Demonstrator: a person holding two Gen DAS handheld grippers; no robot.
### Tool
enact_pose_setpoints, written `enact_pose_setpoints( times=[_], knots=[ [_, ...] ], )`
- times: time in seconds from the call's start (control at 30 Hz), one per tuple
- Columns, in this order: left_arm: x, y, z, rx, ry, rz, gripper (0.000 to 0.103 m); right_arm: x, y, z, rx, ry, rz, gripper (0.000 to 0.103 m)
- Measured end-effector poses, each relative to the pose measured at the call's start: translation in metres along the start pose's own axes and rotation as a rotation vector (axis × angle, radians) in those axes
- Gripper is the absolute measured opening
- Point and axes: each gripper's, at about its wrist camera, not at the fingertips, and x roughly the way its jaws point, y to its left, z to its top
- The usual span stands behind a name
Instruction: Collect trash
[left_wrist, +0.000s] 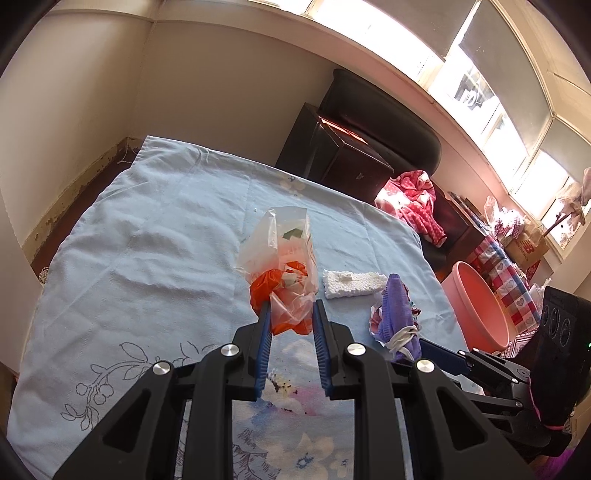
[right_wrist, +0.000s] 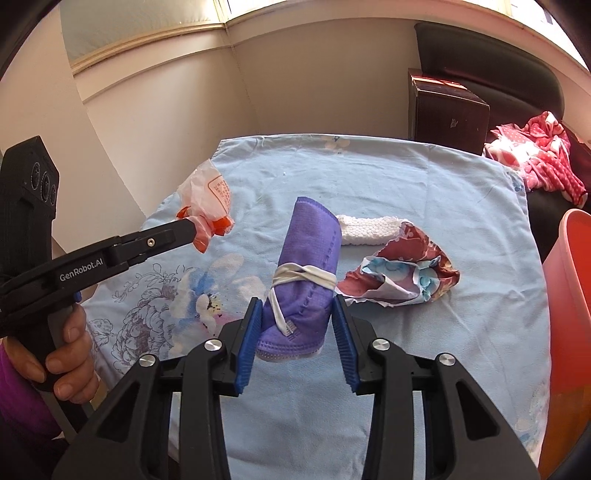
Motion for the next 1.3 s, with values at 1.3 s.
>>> enact_pose_setpoints(
  times=[1.3],
  knots=[
    [0.087, -0.248, 0.004, 0.372, 0.114, -0.277, 0.021, -0.119, -0.201, -0.020, 0.412, -0.188, -0.395, 0.040]
  ],
)
